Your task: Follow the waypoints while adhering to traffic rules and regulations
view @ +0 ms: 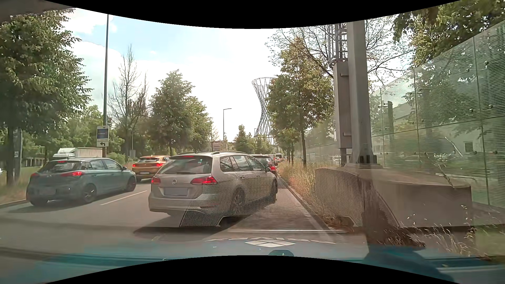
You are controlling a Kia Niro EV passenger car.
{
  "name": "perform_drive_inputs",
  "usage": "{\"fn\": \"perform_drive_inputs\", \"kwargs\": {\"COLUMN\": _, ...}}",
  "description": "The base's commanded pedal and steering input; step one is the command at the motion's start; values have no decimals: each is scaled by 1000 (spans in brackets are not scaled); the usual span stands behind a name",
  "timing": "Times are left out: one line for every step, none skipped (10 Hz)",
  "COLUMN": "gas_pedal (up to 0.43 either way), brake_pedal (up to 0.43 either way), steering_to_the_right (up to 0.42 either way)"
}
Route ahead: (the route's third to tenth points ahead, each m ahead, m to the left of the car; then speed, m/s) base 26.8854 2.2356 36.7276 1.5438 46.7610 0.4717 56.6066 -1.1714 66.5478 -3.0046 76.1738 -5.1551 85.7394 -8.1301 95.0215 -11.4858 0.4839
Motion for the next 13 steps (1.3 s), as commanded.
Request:
{"fn": "perform_drive_inputs", "kwargs": {"gas_pedal": 0, "brake_pedal": 104, "steering_to_the_right": -13}}
{"fn": "perform_drive_inputs", "kwargs": {"gas_pedal": 0, "brake_pedal": 104, "steering_to_the_right": -13}}
{"fn": "perform_drive_inputs", "kwargs": {"gas_pedal": 0, "brake_pedal": 110, "steering_to_the_right": -13}}
{"fn": "perform_drive_inputs", "kwargs": {"gas_pedal": 0, "brake_pedal": 116, "steering_to_the_right": -12}}
{"fn": "perform_drive_inputs", "kwargs": {"gas_pedal": 0, "brake_pedal": 116, "steering_to_the_right": -13}}
{"fn": "perform_drive_inputs", "kwargs": {"gas_pedal": 0, "brake_pedal": 122, "steering_to_the_right": -13}}
{"fn": "perform_drive_inputs", "kwargs": {"gas_pedal": 0, "brake_pedal": 128, "steering_to_the_right": -12}}
{"fn": "perform_drive_inputs", "kwargs": {"gas_pedal": 0, "brake_pedal": 140, "steering_to_the_right": -13}}
{"fn": "perform_drive_inputs", "kwargs": {"gas_pedal": 0, "brake_pedal": 152, "steering_to_the_right": -13}}
{"fn": "perform_drive_inputs", "kwargs": {"gas_pedal": 0, "brake_pedal": 152, "steering_to_the_right": -13}}
{"fn": "perform_drive_inputs", "kwargs": {"gas_pedal": 0, "brake_pedal": 159, "steering_to_the_right": -13}}
{"fn": "perform_drive_inputs", "kwargs": {"gas_pedal": 0, "brake_pedal": 159, "steering_to_the_right": -13}}
{"fn": "perform_drive_inputs", "kwargs": {"gas_pedal": 0, "brake_pedal": 159, "steering_to_the_right": -13}}
